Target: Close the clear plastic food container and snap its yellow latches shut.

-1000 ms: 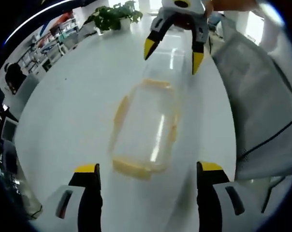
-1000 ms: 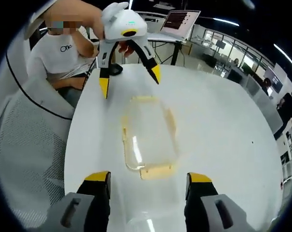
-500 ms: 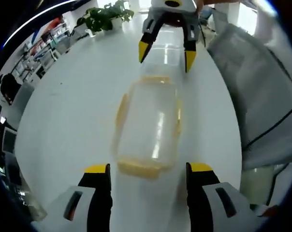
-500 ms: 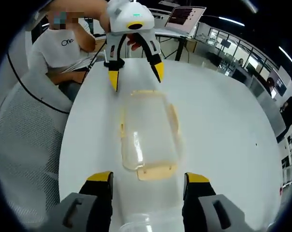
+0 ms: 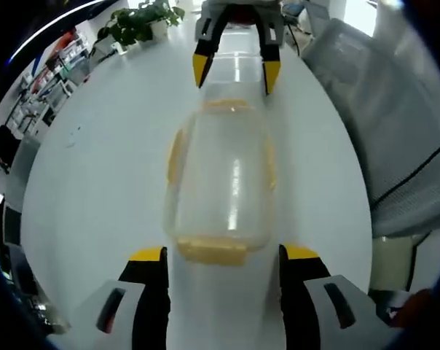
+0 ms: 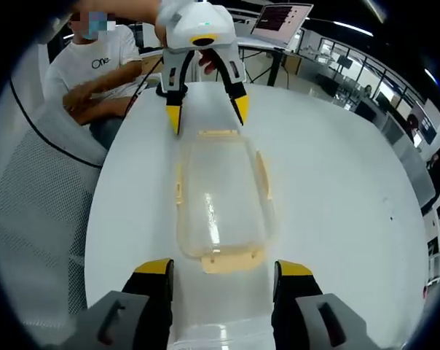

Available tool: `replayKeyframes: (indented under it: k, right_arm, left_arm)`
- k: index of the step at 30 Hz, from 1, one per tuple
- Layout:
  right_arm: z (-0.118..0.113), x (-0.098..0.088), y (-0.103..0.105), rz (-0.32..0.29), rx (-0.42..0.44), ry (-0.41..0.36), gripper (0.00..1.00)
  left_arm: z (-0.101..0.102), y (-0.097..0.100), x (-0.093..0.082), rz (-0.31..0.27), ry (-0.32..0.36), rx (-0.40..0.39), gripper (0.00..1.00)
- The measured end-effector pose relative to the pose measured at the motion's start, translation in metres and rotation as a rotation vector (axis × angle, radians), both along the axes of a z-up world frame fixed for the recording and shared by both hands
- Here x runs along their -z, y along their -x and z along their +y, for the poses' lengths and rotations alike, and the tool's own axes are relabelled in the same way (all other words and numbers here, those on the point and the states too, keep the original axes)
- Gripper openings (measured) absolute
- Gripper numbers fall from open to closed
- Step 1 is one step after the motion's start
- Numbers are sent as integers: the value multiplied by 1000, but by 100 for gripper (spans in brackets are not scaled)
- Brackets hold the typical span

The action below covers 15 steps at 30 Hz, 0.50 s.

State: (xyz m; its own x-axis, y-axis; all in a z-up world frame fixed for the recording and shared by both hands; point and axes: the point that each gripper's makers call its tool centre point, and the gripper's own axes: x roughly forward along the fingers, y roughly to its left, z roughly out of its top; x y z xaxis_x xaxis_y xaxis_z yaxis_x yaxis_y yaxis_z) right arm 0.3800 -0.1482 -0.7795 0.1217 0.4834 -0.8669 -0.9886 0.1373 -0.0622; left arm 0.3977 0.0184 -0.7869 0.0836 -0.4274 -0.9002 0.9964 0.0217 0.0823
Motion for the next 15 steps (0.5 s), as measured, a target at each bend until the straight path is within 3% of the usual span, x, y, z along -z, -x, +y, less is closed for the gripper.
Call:
replayKeyframes:
  k: [10, 15]
  right_arm:
    - [0, 5, -6, 13, -9, 12, 53]
    - [1, 6, -10, 17, -9, 12, 52]
  left_arm:
    - [1, -7, 5, 5, -14, 2, 54]
    - [0, -10, 6, 9, -10, 12, 49]
